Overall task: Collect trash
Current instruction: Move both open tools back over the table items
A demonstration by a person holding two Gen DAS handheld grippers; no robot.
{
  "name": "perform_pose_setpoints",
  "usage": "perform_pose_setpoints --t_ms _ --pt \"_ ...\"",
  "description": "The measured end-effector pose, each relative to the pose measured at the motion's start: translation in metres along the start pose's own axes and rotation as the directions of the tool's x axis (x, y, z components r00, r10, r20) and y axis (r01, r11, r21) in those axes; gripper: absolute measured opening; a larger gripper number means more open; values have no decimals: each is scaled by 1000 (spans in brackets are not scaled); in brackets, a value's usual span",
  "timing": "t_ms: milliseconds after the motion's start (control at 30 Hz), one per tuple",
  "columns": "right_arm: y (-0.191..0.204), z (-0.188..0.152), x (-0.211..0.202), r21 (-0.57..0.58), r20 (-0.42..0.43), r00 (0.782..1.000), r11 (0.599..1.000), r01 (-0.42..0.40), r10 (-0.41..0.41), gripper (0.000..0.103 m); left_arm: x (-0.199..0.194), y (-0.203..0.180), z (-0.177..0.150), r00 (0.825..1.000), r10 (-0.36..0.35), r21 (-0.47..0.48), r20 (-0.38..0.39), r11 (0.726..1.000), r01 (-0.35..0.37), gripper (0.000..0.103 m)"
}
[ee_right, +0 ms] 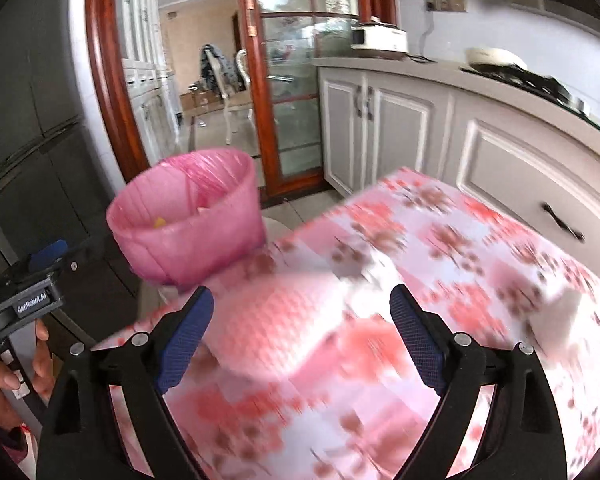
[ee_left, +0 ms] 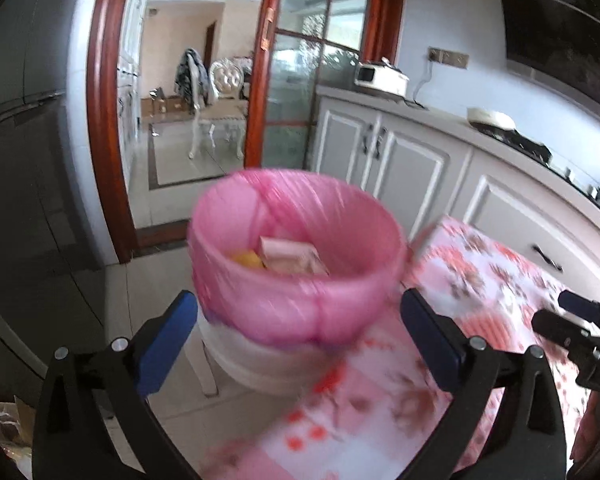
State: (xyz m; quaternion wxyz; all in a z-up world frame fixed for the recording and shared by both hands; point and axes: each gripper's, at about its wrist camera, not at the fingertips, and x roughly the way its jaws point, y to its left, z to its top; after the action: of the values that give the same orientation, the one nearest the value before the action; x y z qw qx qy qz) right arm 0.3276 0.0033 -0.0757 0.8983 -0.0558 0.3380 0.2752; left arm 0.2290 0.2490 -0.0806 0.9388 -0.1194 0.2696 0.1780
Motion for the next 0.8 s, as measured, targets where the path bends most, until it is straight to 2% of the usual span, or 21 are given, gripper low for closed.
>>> perform_pose_setpoints --t_ms 167,367,567,800 --pt "-28 -28 -24 69 -8 999 997 46 -46 85 -12 -30 -33 998 -36 23 -53 999 37 98" --pt "-72 -67 -44 151 -35 991 980 132 -128 85 -29 -69 -62 994 -83 91 -73 992 90 98" --pt "-114 -94 -57 236 -57 980 951 198 -190 85 -38 -114 -87 986 -125 213 -111 966 146 98" --pt "-155 -111 -64 317 -80 968 915 251 -238 85 -38 -147 -106 977 -163 286 -141 938 198 98"
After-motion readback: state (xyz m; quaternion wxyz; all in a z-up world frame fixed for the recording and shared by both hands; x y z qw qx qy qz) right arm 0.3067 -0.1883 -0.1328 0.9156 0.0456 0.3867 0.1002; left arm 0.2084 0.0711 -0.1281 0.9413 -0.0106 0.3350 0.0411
